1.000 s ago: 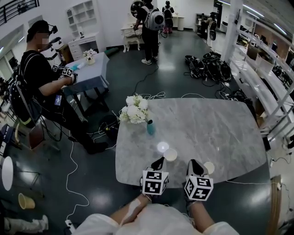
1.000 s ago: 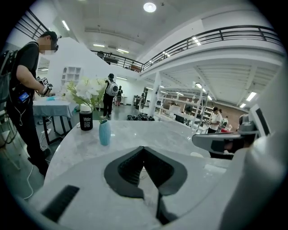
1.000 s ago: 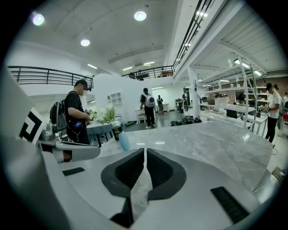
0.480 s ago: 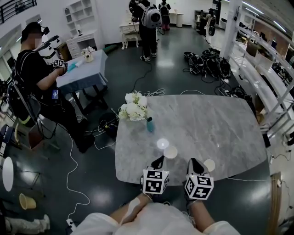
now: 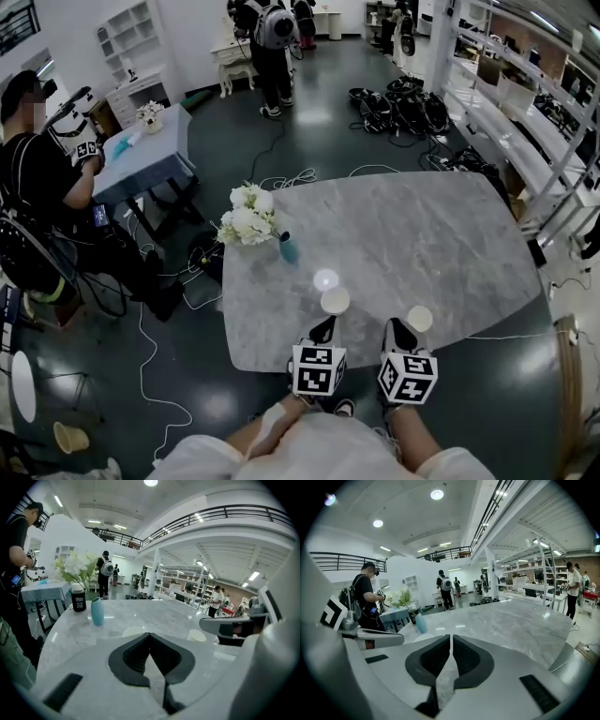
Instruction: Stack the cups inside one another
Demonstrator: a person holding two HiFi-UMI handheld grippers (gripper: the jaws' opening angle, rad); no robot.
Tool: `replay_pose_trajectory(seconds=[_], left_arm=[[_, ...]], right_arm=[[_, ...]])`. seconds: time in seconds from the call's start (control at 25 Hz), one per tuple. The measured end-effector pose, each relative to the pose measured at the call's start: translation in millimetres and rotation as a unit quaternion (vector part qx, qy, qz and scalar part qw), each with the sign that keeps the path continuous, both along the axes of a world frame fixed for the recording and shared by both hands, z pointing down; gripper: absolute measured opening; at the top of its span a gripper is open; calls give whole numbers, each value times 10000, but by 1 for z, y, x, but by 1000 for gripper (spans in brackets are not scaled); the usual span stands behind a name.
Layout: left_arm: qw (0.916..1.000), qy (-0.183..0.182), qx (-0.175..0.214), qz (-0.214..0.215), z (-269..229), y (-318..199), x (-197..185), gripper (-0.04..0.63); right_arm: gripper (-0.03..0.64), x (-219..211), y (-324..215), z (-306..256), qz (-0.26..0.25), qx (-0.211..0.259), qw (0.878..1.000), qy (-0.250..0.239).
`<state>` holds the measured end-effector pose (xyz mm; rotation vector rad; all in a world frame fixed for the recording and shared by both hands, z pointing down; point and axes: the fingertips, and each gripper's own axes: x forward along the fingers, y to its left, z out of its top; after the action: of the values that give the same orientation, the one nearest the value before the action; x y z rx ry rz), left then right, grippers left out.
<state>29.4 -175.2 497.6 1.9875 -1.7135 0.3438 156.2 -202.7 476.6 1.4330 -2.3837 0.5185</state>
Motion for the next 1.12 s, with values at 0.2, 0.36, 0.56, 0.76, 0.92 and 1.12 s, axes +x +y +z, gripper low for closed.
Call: replay_pose_trajectory(seconds=[0.2, 0.36, 0.56, 0.76, 0.92, 1.12], left_arm=[[9994, 18, -59, 349, 9, -4, 21, -6], [9979, 50, -94, 641, 11, -9, 43, -5], [9950, 72, -140, 986, 14, -13, 71, -6], [9914, 76, -220, 1285, 19, -13, 93, -5], [9885, 60, -377, 1465, 30, -9, 104, -5], [9842, 10, -688, 1629, 52, -3, 114, -5]], right_arm=[[23, 24, 4, 8, 377, -43, 9993, 12], [23, 47, 7, 9, 676, -78, 9977, 35], [23, 76, 12, 10, 1032, -117, 9946, 56], [23, 97, 18, 15, 1337, -194, 9908, 51], [23, 106, 22, 24, 1491, -313, 9883, 23], [23, 111, 24, 42, 1580, -537, 9860, 0]])
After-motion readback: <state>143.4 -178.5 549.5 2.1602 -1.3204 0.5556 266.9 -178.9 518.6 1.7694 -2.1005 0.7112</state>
